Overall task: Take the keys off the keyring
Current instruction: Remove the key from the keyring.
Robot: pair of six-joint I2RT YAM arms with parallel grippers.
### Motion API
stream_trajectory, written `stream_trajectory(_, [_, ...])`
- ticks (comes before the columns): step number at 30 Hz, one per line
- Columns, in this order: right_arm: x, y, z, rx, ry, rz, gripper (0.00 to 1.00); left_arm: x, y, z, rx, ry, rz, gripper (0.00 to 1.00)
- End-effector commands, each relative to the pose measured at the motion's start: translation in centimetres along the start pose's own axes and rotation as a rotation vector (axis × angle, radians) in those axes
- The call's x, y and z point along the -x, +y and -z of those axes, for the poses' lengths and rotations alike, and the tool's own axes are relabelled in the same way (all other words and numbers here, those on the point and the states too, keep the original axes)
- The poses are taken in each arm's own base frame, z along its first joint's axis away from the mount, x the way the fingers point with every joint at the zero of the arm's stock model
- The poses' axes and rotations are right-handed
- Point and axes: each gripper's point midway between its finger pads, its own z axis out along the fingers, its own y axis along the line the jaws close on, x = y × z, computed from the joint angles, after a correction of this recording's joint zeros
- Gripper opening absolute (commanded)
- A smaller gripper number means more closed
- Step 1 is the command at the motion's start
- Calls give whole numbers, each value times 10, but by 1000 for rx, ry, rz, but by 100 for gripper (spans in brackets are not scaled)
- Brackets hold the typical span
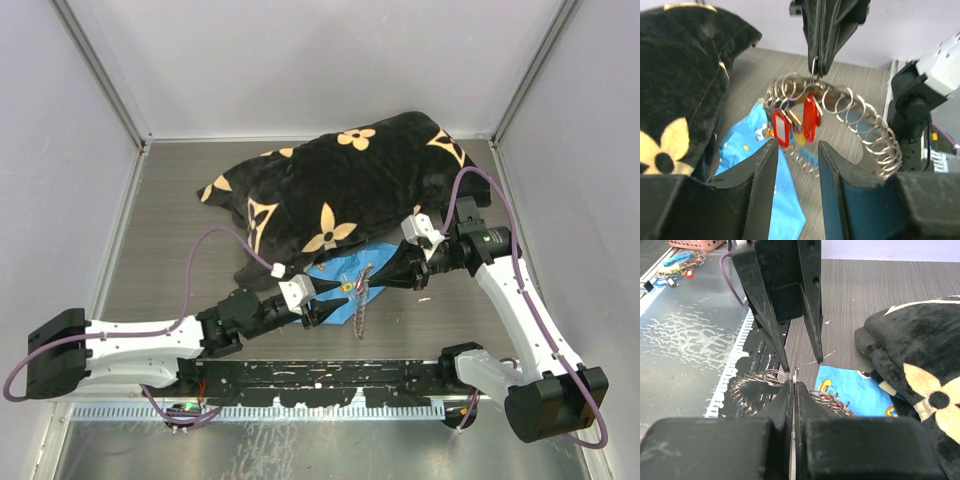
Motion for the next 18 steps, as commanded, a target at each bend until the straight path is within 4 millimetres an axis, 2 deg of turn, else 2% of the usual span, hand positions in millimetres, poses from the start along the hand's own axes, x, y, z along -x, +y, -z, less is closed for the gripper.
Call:
stream_trajectory(1, [10, 1, -1, 17, -43, 16, 1, 12, 6, -15, 32, -29, -45, 38])
stream_trajectory(7, [8, 1, -1, 17, -41, 13, 1, 21, 0, -26, 24, -77, -37, 38])
stream_trajectory(18, [6, -4, -1, 13, -53, -7, 1, 17, -18, -21, 8, -99, -18, 39])
